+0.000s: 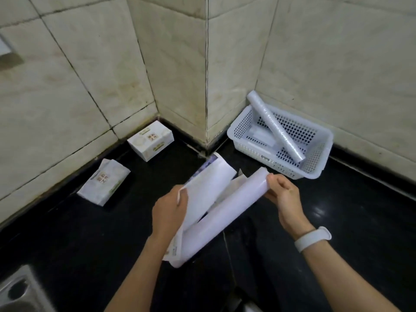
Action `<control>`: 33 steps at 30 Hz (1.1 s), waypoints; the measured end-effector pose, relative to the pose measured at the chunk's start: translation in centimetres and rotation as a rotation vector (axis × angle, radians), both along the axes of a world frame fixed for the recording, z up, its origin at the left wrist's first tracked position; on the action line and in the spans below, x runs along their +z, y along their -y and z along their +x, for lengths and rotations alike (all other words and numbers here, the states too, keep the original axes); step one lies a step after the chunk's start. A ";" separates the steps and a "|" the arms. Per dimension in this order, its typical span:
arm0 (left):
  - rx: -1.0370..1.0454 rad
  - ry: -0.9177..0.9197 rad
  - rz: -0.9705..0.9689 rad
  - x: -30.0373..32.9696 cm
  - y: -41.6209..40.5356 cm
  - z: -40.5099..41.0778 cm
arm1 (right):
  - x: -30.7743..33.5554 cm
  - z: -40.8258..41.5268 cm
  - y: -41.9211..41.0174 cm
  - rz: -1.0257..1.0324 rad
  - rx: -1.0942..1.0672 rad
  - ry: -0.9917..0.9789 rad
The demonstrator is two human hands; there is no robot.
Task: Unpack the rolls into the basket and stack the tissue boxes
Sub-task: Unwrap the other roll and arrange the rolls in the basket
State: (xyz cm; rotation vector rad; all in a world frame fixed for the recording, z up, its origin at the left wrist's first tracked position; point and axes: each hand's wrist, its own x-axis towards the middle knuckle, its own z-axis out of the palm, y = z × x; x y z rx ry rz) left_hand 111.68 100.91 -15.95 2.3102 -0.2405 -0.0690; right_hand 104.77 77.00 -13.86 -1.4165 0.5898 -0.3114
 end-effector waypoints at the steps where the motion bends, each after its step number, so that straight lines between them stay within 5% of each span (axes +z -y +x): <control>1: 0.106 0.053 0.050 -0.1 0.0 1.1 | 0.0 0.1 0.4 -0.002 -0.027 -0.005; 5: 0.256 0.072 0.208 -0.8 1.0 4.6 | 0.0 0.4 1.9 -0.022 -0.113 -0.047; 10: -0.224 -0.395 0.449 -1.9 4.2 7.4 | 0.0 -0.2 3.4 0.068 -0.210 -0.056; 15: -0.312 -0.290 0.189 -0.5 8.5 6.7 | 0.7 -1.0 6.5 0.093 -0.312 -0.030; 18: -0.584 -0.395 0.064 1.6 10.7 6.0 | 1.6 -0.9 8.7 0.081 -0.402 -0.009; 21: -0.835 -0.096 0.335 2.6 13.1 5.0 | 2.4 -0.3 10.7 0.116 -0.482 0.016; 23: -0.785 0.201 0.453 3.1 14.8 5.4 | 2.8 0.2 12.0 0.133 -0.482 0.020; 25: -0.721 0.412 0.453 3.7 16.1 6.4 | 3.2 0.8 13.3 -0.053 -0.446 -0.021; 27: -0.706 0.605 0.448 4.3 17.1 7.8 | 3.7 1.6 14.6 -0.451 -0.366 -0.101; 30: -0.720 0.741 0.437 5.4 18.7 10.1 | 4.1 2.4 16.0 -1.123 -0.014 -0.176; 33: -0.696 0.831 0.440 6.3 20.4 12.6 | 3.3 3.6 16.8 -1.425 0.326 -0.314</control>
